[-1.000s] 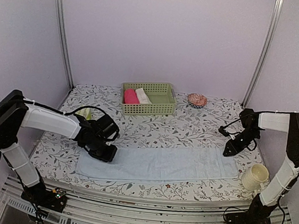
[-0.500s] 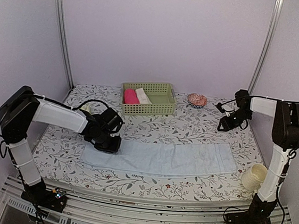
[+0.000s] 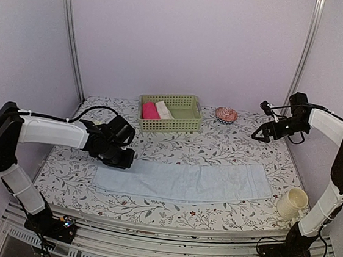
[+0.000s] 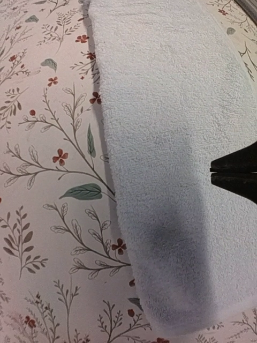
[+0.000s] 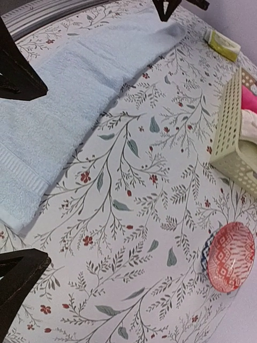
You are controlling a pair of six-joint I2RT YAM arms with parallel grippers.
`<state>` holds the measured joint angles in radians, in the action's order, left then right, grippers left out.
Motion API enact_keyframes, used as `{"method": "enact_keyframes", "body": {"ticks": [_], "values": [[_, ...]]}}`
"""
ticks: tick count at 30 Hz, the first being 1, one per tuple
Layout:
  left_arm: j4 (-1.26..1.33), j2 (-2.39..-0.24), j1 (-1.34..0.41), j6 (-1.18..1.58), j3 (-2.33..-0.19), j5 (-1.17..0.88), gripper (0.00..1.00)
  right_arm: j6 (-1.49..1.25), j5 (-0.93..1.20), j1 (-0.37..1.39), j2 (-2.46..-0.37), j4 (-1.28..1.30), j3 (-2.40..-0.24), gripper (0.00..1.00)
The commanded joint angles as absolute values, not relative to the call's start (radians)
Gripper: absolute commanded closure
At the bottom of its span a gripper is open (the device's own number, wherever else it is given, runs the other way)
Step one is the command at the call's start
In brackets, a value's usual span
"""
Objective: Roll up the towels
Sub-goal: Smooth out the towel at the center of the board.
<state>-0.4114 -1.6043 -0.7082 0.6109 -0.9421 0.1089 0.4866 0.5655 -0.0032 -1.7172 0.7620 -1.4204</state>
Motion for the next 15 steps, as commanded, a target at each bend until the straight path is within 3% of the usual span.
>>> {"method": "enact_keyframes", "body": {"ticks": [1,8,15], "values": [[-0.478,-1.62,-0.664,0.567,-0.94,0.184,1.0,0.602,0.766,0.003,-1.645,0.784,-1.32,0.01],[-0.485,-1.703,-0.601,0.517,-0.987,0.161,1.0,0.684,0.843,0.003,-1.581,0.854,-1.391,0.01],[-0.48,-1.726,-0.548,0.543,-0.898,0.107,1.0,0.684,0.689,0.007,-1.446,0.741,-1.277,0.01]]}}
